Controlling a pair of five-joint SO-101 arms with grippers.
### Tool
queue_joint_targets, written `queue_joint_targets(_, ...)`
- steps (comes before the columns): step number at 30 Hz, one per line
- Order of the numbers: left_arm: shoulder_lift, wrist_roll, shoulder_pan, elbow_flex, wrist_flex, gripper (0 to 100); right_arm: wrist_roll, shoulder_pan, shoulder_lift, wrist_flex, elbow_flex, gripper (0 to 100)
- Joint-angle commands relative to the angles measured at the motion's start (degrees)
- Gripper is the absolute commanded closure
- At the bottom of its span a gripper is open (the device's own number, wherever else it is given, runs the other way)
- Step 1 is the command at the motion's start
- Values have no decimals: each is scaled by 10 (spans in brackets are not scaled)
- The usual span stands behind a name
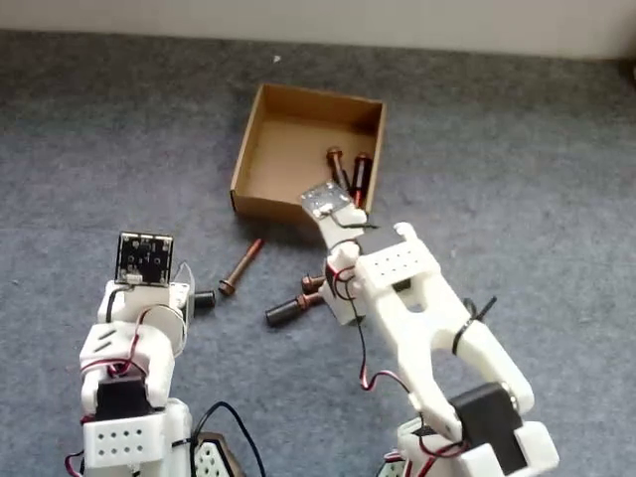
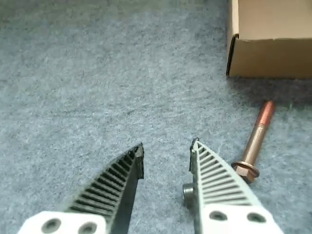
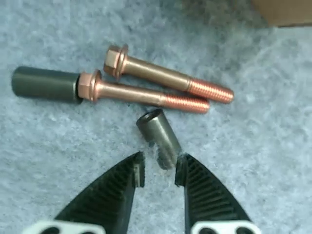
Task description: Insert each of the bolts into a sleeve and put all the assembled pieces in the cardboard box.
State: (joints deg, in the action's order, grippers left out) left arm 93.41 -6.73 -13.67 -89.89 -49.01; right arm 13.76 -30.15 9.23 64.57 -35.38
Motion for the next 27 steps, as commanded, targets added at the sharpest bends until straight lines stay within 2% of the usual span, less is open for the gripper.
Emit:
queue_joint_targets(1, 86, 9, -7, -15, 4, 822, 9, -7, -23, 0, 50, 894)
queue_joint_targets(6, 112, 7, -7, -15, -25, 822, 25, -6, -64, 0, 68, 894)
queue_joint_targets(13, 110, 7, -7, -15, -25, 822, 32, -4, -99, -84, 53, 896)
queue_joint_targets(17, 110, 7, -7, -15, -25, 822, 32, 2, -102, -84, 41, 908)
queue_joint_targets(21, 110, 7, -7, -15, -25, 822, 32, 2, -105, -81, 38, 971)
queue_joint_targets(27, 110, 7, -7, -15, -25, 822, 29, 2, -102, -84, 18, 973)
